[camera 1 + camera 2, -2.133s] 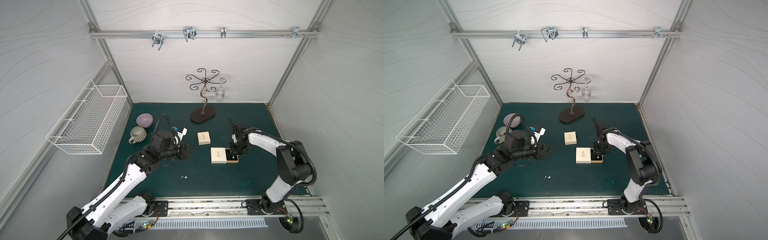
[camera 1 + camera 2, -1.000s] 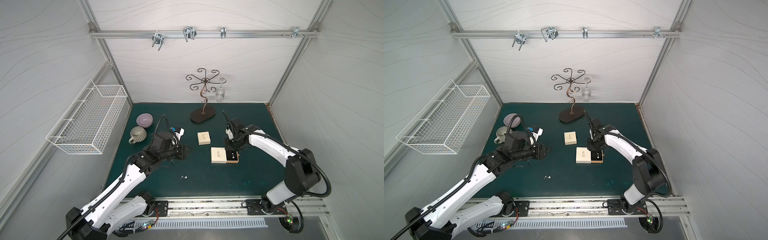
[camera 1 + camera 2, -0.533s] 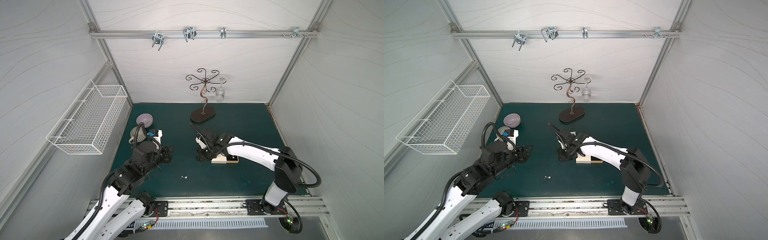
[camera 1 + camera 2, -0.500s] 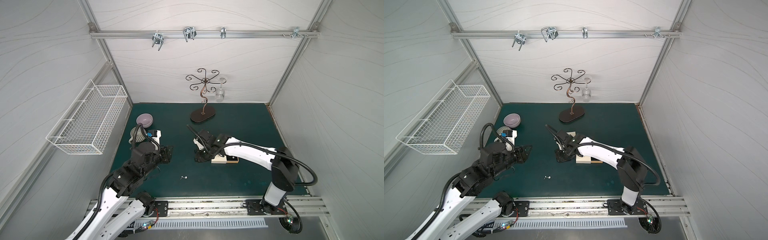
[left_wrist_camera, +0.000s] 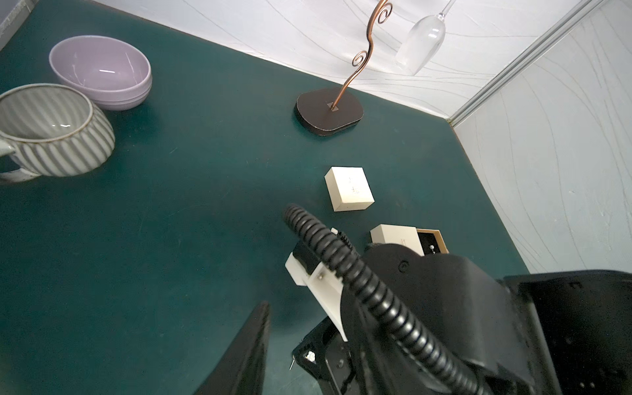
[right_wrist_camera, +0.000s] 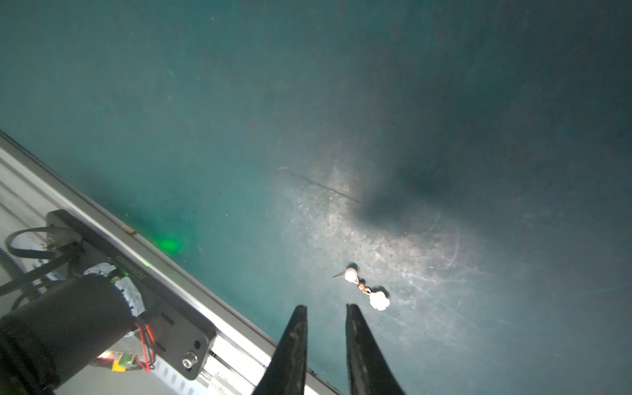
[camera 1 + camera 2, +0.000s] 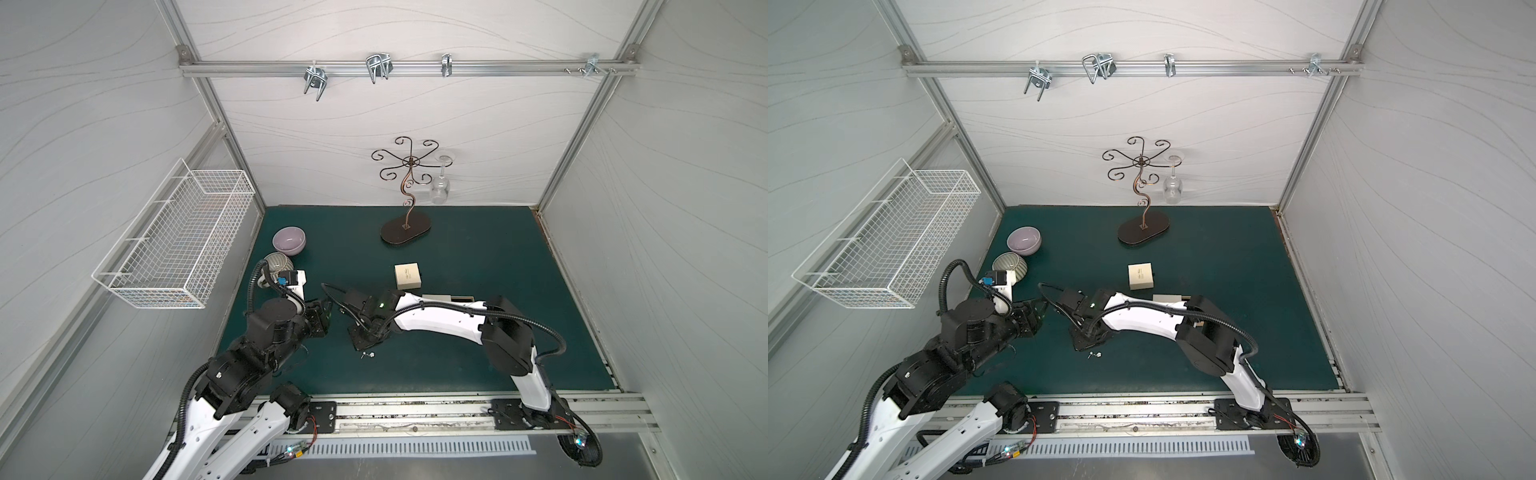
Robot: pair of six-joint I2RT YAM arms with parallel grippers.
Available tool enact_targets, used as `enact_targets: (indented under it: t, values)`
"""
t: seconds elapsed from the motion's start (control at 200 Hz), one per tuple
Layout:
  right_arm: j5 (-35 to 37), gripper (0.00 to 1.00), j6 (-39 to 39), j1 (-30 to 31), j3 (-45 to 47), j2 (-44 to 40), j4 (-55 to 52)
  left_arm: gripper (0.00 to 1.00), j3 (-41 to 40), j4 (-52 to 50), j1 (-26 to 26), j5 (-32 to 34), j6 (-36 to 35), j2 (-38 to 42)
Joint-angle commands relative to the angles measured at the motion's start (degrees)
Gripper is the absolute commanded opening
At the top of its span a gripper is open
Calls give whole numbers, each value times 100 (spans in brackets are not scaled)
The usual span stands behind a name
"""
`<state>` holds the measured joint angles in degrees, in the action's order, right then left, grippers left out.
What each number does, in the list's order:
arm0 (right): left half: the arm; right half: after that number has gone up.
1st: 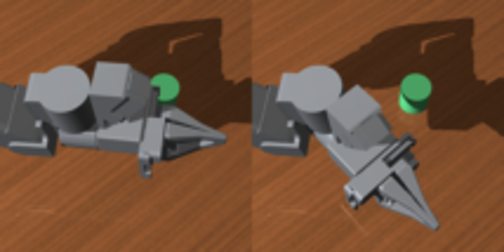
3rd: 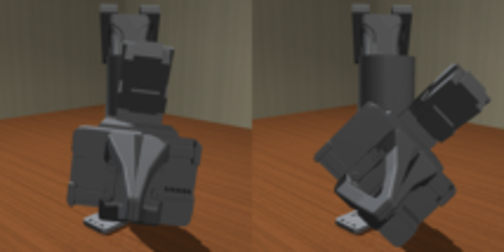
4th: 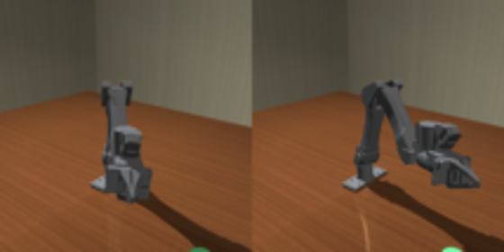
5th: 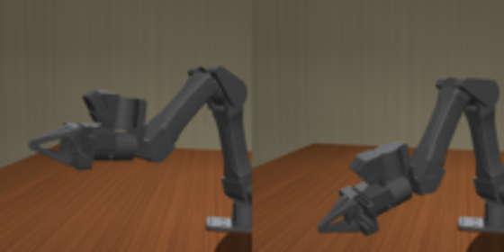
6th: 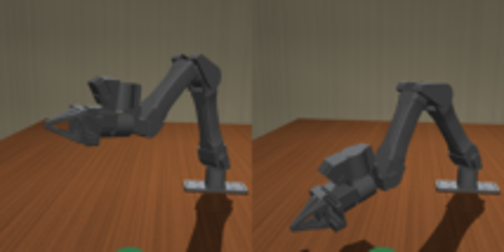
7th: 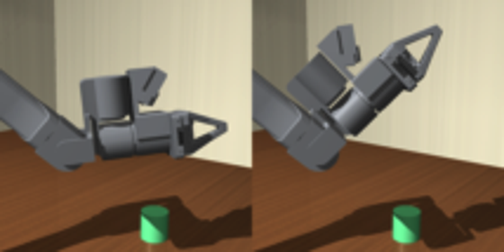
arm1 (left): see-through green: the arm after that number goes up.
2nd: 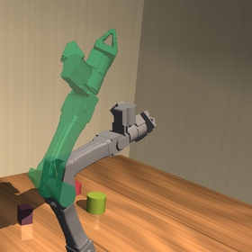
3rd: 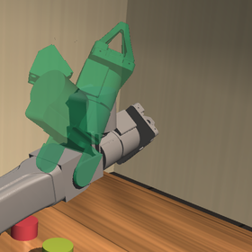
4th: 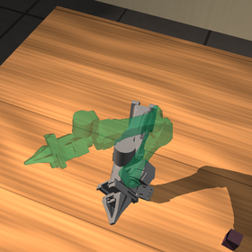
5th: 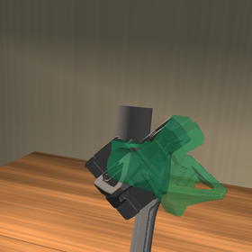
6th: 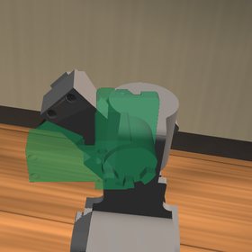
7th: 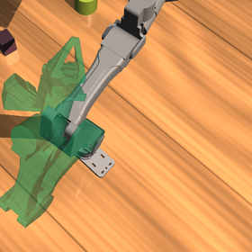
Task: Place the earrings into the drawer-style jewelry box
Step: Pick up the earring from the center of the board.
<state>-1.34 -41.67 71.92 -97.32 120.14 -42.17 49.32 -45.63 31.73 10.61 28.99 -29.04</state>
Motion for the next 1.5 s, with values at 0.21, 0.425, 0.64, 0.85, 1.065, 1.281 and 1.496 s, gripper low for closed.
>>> enact_targets:
  t: [0.21, 0.425, 0.64, 0.85, 1.065, 1.281, 1.496]
  values:
    - [386, 25, -228, 118, -235, 375, -519, 45, 97, 167, -18, 2, -60, 161]
    - [348, 26, -245, 184, -386, 571, -629, 46, 25, 155, -17, -14, -52, 266]
    - [327, 25, -295, 230, -411, 700, -696, 47, 34, 133, -20, 37, -52, 318]
    - [325, 24, -326, 259, -359, 688, -691, 47, 79, 182, -18, -28, -112, 474]
    - [334, 23, -344, 257, -327, 673, -679, 48, 113, 178, -23, -15, -191, 572]
    - [432, 23, -348, 257, -369, 704, -735, 48, 96, 189, -20, -103, -184, 575]
    - [453, 23, -325, 252, -439, 757, -745, 48, 86, 181, -22, -139, -197, 599]
